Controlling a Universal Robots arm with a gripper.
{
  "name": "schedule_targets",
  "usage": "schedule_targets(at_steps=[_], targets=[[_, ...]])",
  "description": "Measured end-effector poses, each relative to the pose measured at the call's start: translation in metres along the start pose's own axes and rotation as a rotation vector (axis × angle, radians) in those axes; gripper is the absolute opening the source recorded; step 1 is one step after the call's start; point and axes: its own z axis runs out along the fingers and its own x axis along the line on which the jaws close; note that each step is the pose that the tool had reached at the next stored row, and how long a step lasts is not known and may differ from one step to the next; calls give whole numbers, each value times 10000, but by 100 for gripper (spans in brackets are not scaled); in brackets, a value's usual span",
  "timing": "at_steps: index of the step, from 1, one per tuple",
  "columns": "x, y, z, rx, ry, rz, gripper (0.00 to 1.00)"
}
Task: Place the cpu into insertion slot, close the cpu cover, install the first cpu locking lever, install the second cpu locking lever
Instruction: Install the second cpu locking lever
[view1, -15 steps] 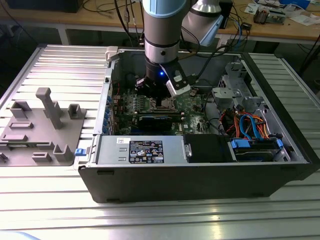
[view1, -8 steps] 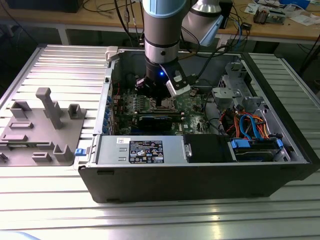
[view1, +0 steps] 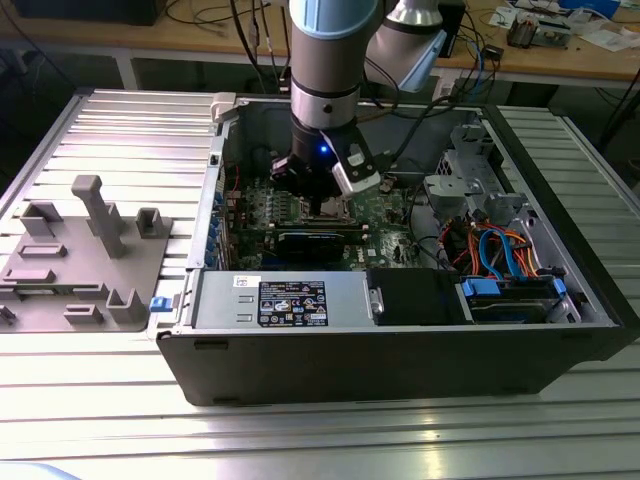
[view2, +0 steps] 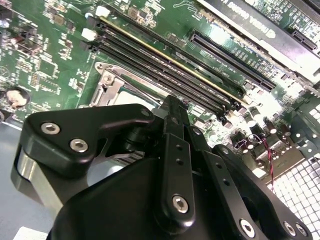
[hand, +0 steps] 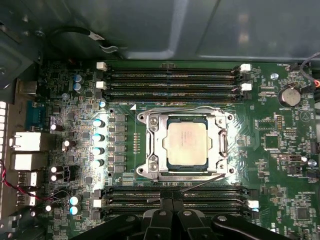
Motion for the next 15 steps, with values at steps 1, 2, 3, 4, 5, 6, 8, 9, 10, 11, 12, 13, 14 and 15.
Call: schedule_targets(at_steps=[1,2,3,4,5,6,8,9,10,11,12,13,14,15], targets=[[1,-1,10,-1,18,3,11],[1,-2,22,-13,25,2,11],[1,-3,29,-34,28,0,11],[0,-7,37,-75,36,-7,11],[0,-14,41,-134,38,-16,11],[1,-31,48,-267,40,-37,11],[1,-51,57,-378,46,-56,11],[4,-62,65,-429,48,-62,11],[8,-69,71,-466,49,-61,11],[12,-76,76,-503,50,-61,11],[14,-85,81,-540,51,-63,11],[16,-95,87,-572,52,-64,11],[17,-104,91,-623,51,-62,11],[17,-113,93,-698,50,-61,11]])
